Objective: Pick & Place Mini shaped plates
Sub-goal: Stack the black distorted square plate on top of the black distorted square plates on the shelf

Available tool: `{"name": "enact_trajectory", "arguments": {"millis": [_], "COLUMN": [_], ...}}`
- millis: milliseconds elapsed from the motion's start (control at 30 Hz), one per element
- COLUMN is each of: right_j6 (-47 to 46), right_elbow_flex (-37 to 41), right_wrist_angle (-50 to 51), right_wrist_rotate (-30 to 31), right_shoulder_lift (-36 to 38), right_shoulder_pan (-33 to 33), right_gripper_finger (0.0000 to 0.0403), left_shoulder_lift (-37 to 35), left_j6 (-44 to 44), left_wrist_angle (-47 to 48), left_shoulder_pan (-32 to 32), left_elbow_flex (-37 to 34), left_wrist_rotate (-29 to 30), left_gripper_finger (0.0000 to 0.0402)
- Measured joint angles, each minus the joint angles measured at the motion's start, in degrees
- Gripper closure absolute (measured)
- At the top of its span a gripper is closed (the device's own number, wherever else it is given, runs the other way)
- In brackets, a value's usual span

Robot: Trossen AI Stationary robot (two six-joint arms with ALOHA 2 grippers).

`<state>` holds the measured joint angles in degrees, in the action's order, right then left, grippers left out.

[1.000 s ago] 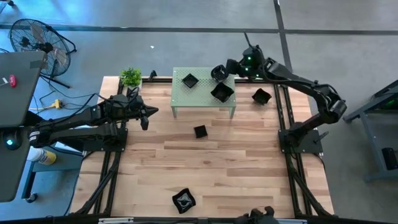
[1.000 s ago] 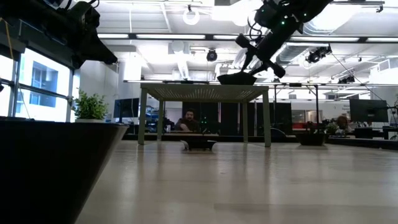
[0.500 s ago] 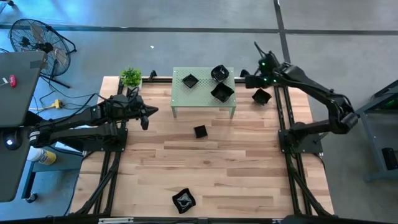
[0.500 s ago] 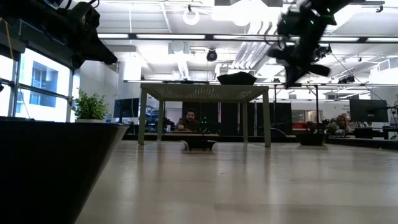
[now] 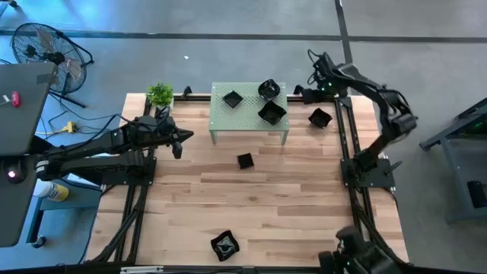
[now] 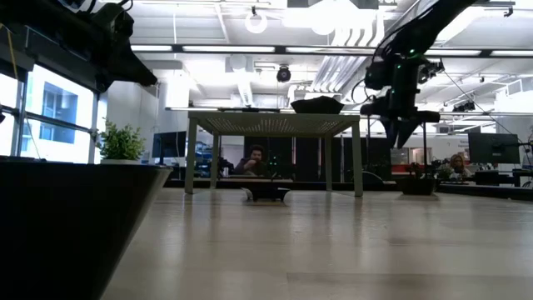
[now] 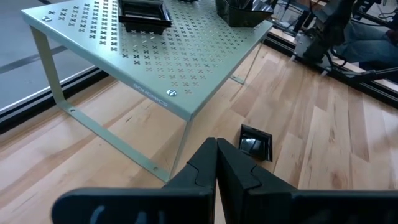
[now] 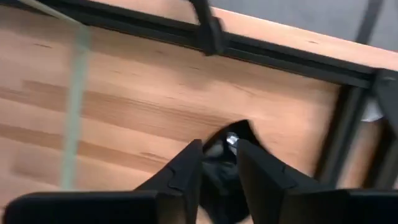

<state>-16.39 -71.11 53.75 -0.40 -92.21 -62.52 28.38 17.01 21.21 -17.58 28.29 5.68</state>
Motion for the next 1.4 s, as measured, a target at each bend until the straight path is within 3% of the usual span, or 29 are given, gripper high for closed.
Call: {"name": "enact_trajectory", "arguments": {"millis": [133, 333, 567, 1100, 1233, 1400], "right_j6": [4.35, 10.34, 15.48, 25.46, 25.59, 25.74], "right_elbow_flex": [-5.89, -9.38, -9.36, -9.38, -9.37, -9.36], "right_wrist_angle": [8.22, 13.5, 13.7, 12.62, 12.38, 12.01], "right_wrist_rotate": [2.03, 0.06, 2.9, 1.1, 0.91, 0.79], "right_shoulder_lift": [-5.4, -11.61, -15.71, -20.47, -21.38, -21.53], "right_shoulder_pan": [-2.92, -4.15, -4.18, -4.35, -4.41, -5.23], "right_gripper_finger": [0.0286, 0.0277, 0.0281, 0.0282, 0.0299, 0.035], "left_shoulder_lift": [0.0, 0.0, -0.02, -0.02, -0.01, -0.02], "left_j6": [0.03, 0.03, 0.02, 0.03, 0.97, 1.3], "left_wrist_angle": [0.0, 0.15, 1.77, 2.49, 2.49, 2.51], "left_shoulder_pan": [0.0, -0.01, 0.0, -0.02, -0.01, 0.0], "left_elbow_flex": [0.0, 0.0, 0.0, 0.0, 0.0, 0.0], "left_wrist_rotate": [-0.97, -1.03, -1.08, -1.12, -1.15, -1.19], "left_gripper_finger": [0.0401, 0.0401, 0.0401, 0.0401, 0.0401, 0.0401]}}
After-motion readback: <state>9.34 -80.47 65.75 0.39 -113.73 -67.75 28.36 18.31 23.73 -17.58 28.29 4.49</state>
